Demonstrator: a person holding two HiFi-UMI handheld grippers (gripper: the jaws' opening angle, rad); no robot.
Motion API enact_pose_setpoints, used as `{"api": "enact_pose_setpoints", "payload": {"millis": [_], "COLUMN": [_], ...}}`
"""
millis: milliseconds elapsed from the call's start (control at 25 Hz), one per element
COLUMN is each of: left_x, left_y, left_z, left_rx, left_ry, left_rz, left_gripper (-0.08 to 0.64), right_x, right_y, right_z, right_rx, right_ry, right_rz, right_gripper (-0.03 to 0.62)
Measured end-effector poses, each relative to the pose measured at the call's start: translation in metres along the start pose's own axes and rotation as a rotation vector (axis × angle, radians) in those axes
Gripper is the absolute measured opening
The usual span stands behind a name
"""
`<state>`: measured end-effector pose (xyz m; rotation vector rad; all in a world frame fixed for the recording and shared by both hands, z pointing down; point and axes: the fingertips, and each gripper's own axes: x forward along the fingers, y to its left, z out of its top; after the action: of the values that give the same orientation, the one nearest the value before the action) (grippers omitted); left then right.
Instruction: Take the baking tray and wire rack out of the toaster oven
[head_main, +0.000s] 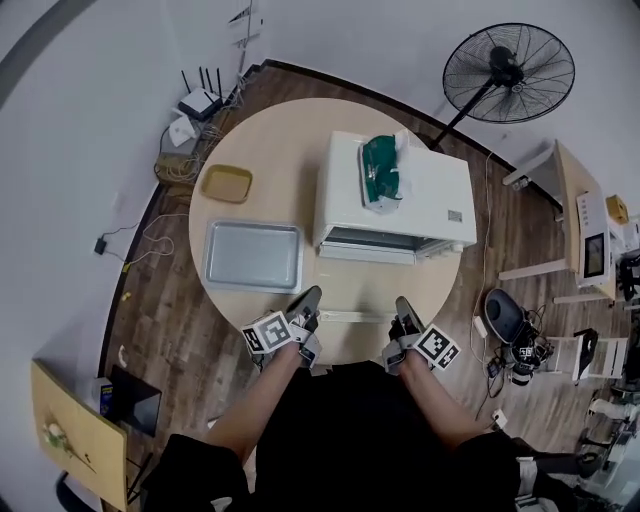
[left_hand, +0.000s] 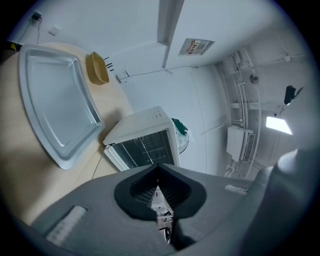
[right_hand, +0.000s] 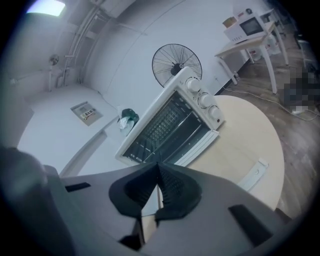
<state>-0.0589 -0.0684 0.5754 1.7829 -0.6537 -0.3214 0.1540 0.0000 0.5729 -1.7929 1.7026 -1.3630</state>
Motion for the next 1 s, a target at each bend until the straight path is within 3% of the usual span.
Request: {"api": "enact_pose_setpoints", "payload": {"millis": [240,440,720,960,1000], "left_x": [0.064,0.093,0.130,0.151,0.156], "left_y": [-0.004,-0.002,0.013,0.028,0.031], "left_z": [-0.005,-0.011,-0.006,0.009,0.010], "left_rx": [0.042,0.013,-0.008,-0.023,-0.044], "left_ry": [-0.002,-0.048,-0.105,-0.233,-0.250], "left_rz": [0.085,0.130,0.201,0.252,0.241], "left_gripper": [0.020,0.020,0.021,0.032,0.088], "right_x": [0.010,0.014,0.046,0.086,0.094], "right_y": [-0.028,-0.038,-0.070,-0.078,-0.078], "right_z": [0.055,0.083,0.101,0.116,0.118], "right_rx": [0.059,0.108,0.159,0.222,0.228], "right_ry": [-0.053,-0.088,-0.054,-0.070,-0.072], "right_rz": [0.043,0.134,0.124,0.142,0.152], "right_gripper": [0.003,0.003,0.009,0.123,0.150]}}
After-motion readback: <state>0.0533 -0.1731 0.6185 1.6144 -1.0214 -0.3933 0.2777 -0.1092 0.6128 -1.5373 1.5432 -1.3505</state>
